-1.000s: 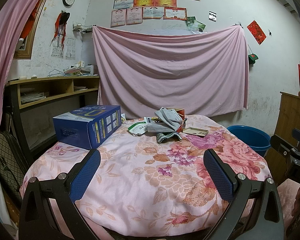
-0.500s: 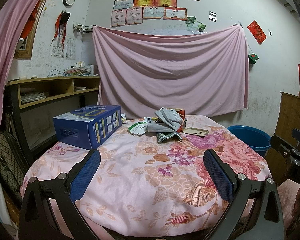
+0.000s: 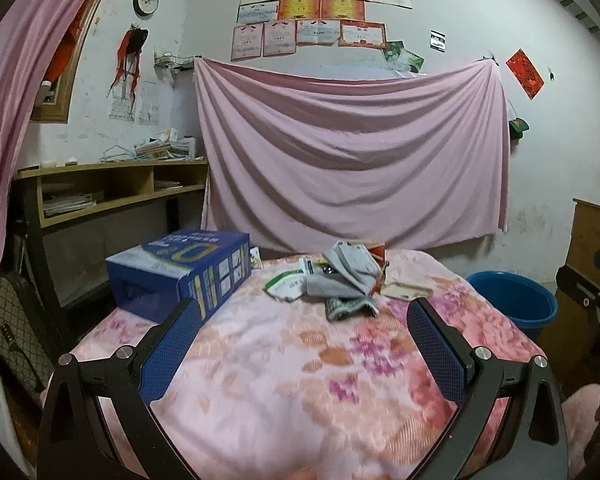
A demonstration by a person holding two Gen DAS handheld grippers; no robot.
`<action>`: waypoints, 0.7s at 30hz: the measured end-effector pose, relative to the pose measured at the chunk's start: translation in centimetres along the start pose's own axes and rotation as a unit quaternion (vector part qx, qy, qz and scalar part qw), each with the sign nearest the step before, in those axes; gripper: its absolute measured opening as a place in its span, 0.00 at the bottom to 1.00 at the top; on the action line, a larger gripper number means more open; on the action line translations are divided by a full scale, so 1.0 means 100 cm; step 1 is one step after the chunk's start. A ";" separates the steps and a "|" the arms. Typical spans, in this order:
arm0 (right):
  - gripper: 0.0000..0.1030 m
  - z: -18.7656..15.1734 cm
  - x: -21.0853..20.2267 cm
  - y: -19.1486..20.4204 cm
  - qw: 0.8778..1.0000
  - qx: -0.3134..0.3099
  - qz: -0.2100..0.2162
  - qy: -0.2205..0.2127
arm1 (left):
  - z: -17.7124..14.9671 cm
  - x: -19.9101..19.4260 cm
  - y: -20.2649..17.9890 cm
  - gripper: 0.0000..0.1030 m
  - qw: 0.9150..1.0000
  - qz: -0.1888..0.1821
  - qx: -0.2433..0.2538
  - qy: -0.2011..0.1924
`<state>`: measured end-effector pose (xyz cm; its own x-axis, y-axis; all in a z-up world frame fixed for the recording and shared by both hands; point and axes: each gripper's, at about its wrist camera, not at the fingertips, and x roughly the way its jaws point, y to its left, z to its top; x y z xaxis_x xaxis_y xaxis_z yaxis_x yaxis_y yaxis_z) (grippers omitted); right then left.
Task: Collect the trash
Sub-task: 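Grasp the beige phone case with the right tool while the left tool grasps the blue-green wrapper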
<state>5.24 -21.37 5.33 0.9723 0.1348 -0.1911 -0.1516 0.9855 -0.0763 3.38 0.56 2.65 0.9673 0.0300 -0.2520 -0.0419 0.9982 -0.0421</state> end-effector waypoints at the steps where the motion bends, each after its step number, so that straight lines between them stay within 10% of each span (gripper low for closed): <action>1: 1.00 0.004 0.004 0.000 1.000 -0.005 0.000 -0.005 | 0.004 0.006 0.001 0.98 1.000 -0.002 -0.001 -0.001; 13: 1.00 0.038 0.081 -0.014 0.999 -0.010 0.025 -0.027 | 0.029 0.087 0.012 0.98 0.997 -0.052 -0.020 0.044; 21: 1.00 0.037 0.154 -0.005 0.993 -0.079 0.064 0.066 | 0.017 0.147 0.008 0.92 0.986 -0.090 -0.025 0.138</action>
<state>20.91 -19.39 6.02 0.9128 0.2335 -0.3350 -0.3090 0.9313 -0.1927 18.03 1.89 0.55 0.8550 -0.1697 -0.4901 0.1054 0.9821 -0.1563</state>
